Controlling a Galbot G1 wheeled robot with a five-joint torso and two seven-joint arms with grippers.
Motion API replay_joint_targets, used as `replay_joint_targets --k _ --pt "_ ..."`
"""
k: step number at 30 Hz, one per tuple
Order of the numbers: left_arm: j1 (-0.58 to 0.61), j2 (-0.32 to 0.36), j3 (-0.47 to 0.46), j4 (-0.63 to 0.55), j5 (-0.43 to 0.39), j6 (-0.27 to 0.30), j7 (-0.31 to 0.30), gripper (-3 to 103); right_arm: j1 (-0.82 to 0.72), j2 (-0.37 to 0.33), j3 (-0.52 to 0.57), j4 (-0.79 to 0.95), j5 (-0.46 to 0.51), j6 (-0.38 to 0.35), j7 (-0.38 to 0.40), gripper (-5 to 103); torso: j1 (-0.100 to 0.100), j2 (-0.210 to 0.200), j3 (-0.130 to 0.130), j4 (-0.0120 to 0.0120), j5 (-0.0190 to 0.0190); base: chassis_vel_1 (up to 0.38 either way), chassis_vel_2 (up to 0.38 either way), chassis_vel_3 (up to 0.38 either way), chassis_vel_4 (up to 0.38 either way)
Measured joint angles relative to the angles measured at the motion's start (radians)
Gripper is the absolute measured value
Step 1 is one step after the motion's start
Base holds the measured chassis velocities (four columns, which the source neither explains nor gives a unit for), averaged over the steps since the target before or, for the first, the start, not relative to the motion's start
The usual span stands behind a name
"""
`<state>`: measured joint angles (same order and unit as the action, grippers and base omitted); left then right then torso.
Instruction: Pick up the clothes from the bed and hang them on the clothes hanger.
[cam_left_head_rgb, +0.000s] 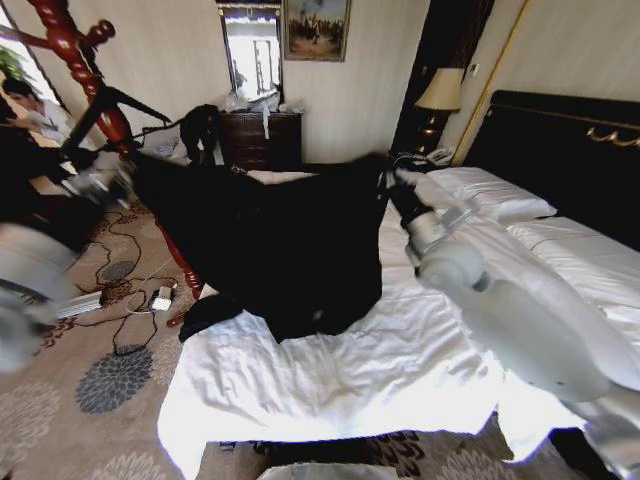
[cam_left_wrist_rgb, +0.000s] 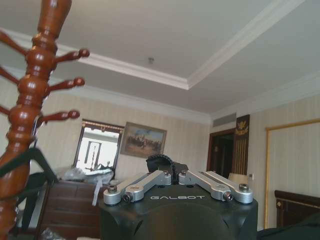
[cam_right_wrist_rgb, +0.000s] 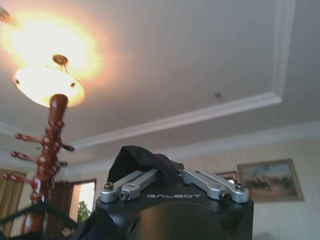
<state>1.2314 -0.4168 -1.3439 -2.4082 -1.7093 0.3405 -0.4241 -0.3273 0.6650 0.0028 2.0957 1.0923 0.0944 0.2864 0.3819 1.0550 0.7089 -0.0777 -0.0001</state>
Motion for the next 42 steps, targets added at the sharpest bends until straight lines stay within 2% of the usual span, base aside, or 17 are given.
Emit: replay_joint_targets --k 4,11,14,16,18,22,23,26,28,31,33,34,36,38,39,41,42 --pt "0.011 0.065 -0.127 0.032 -0.09 0.003 -0.003 0 0.102 -0.068 0.038 0.08 0.109 -0.01 0.022 1 0.0 0.0 0.0 -0.0001 -0.0002 0.0 0.0 0.0 0.0" --pt "0.017 0.119 -0.251 0.049 -0.199 0.012 0.0 0 0.136 -0.168 0.118 0.18 0.22 -0.053 0.073 1 0.0 0.0 0.0 -0.0003 0.0 0.0 0.0 0.0 0.0" --pt "0.02 0.16 -0.348 0.049 -0.278 0.021 0.002 0 0.124 -0.252 0.222 0.277 0.303 -0.142 0.142 1 0.0 0.0 0.0 -0.0003 0.0003 0.0 0.0 0.0 0.0" --pt "0.021 0.168 -0.368 0.051 -0.296 0.023 0.003 0 0.124 -0.265 0.243 0.296 0.323 -0.158 0.154 1 0.0 0.0 0.0 -0.0004 0.0002 0.0 0.0 0.0 0.0" --pt "0.021 0.201 -0.435 0.065 -0.351 0.03 0.003 0 0.128 -0.321 0.334 0.355 0.425 -0.236 0.203 1 0.0 0.0 0.0 -0.0003 0.0002 0.0 0.0 0.0 0.0" --pt "0.015 0.223 -0.435 0.084 -0.341 0.038 0.003 0 0.14 -0.347 0.363 0.36 0.483 -0.291 0.231 1 -0.001 0.0 -0.001 -0.0005 0.0003 0.0 0.0 0.0 0.0" --pt "0.011 0.224 -0.413 0.087 -0.322 0.043 0.002 0 0.144 -0.343 0.348 0.348 0.477 -0.299 0.234 1 -0.001 0.0 -0.001 -0.0004 0.0002 0.0 0.0 0.0 0.0" --pt "-0.001 0.195 -0.195 0.094 -0.092 0.072 0.013 0 0.099 -0.276 0.254 0.259 0.411 -0.357 0.235 1 0.0 0.0 0.0 -0.0001 0.0002 0.0 0.0 0.0 0.0" --pt "0.006 0.183 -0.151 0.095 -0.047 0.079 0.018 0 0.077 -0.261 0.238 0.244 0.4 -0.37 0.234 1 0.0 0.0 0.0 -0.0003 -0.0001 0.0 0.0 0.0 0.0" --pt "0.019 0.082 0.142 0.116 0.178 0.113 0.047 0 -0.082 -0.143 0.078 0.111 0.258 -0.4 0.2 1 0.0 0.0 0.0 -0.0003 0.0002 0.0 0.0 0.0 0.0" --pt "0.014 0.057 0.209 0.124 0.213 0.118 0.048 0 -0.103 -0.108 0.032 0.067 0.216 -0.4 0.192 1 0.0 0.0 0.0 -0.0001 0.0002 0.0 0.0 0.0 0.0" --pt "0.004 0.012 0.32 0.143 0.264 0.124 0.047 0 -0.124 -0.038 -0.05 -0.024 0.161 -0.399 0.187 1 0.0 0.0 0.0 -0.0003 -0.0005 0.0 0.0 0.0 0.0" --pt "-0.013 -0.051 0.44 0.181 0.329 0.131 0.04 0 -0.128 0.057 -0.148 -0.142 0.111 -0.389 0.187 1 0.0 0.0 0.0 -0.0002 0.0002 0.0 0.0 0.0 0.0" --pt "-0.043 -0.1 0.528 0.232 0.38 0.133 0.031 0 -0.121 0.138 -0.217 -0.245 0.063 -0.373 0.179 1 0.0 0.0 0.0 0.0007 0.0006 0.0 0.0 0.0 0.0" --pt "-0.043 -0.1 0.528 0.232 0.38 0.133 0.031 0 -0.121 0.138 -0.217 -0.245 0.063 -0.373 0.179 1 0.0 0.0 0.0 0.0007 0.0006 0.0 0.0 0.0 0.0" --pt "-0.149 -0.186 0.706 0.353 0.44 0.145 0.002 0 -0.107 0.236 -0.281 -0.404 -0.021 -0.333 0.157 1 0.0 0.0 0.0 0.001 -0.0007 0.0 0.0 0.0 0.0" --pt "-0.215 -0.223 0.79 0.411 0.459 0.151 -0.021 0 -0.092 0.274 -0.299 -0.476 -0.055 -0.311 0.143 1 0.0 0.0 0.0 -0.0001 -0.001 0.0 0.0 0.0 0.0"
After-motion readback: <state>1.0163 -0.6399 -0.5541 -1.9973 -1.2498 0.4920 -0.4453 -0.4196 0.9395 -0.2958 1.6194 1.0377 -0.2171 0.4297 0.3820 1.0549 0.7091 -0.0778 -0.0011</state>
